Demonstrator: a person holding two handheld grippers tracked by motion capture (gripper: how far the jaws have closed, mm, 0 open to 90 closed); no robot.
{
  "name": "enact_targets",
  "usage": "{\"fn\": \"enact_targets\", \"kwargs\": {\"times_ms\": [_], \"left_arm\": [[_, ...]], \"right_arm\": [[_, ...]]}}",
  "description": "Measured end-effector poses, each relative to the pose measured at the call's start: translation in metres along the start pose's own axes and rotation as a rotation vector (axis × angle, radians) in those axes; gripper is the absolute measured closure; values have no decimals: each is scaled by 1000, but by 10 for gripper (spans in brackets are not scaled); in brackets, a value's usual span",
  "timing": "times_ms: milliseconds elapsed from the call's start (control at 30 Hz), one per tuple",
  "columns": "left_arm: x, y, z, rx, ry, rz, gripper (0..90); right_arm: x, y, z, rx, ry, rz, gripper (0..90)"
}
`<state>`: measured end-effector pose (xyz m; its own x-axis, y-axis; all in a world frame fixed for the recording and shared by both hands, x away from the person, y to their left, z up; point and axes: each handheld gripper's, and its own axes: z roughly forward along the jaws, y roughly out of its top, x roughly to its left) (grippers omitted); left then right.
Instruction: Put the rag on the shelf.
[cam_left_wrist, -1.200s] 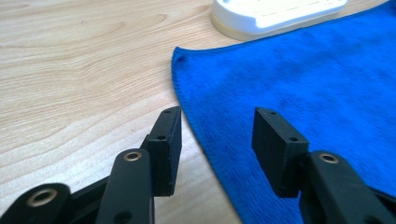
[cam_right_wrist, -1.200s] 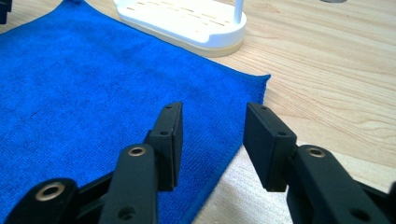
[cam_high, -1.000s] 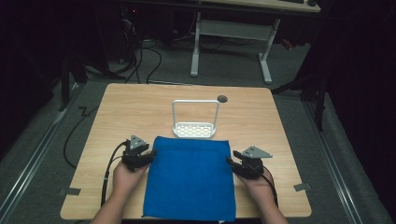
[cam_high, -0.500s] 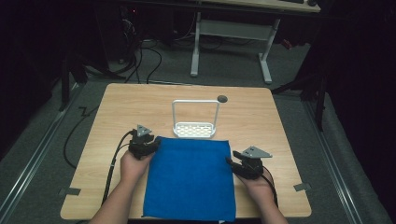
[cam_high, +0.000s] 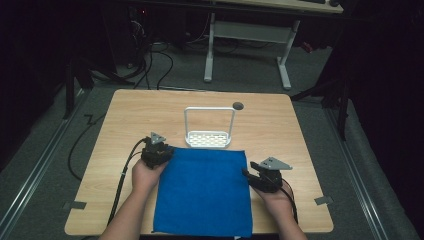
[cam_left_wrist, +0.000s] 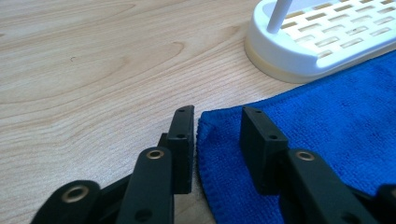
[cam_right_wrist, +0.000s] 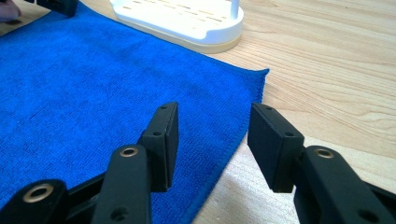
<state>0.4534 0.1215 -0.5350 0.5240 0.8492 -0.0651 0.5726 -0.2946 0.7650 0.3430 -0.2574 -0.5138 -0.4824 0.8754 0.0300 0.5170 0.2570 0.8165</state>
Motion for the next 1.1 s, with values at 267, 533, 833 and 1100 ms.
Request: {"fn": "enact_targets", "kwargs": {"times_ms": [267, 533, 833, 1100], "left_arm": [[0, 0, 0, 3, -4, 8, 774], [-1, 0, 0, 3, -17, 20, 849], [-1, 0, 0, 2, -18, 18, 851], [0, -1, -1, 4, -24, 3, 851]], "right_arm": [[2, -1, 1, 0, -15, -9, 489], [-1, 1, 12, 25, -42, 7, 470], [-12, 5, 23, 71, -72, 28, 474], [-12, 22, 41, 84, -65, 13, 477]]}}
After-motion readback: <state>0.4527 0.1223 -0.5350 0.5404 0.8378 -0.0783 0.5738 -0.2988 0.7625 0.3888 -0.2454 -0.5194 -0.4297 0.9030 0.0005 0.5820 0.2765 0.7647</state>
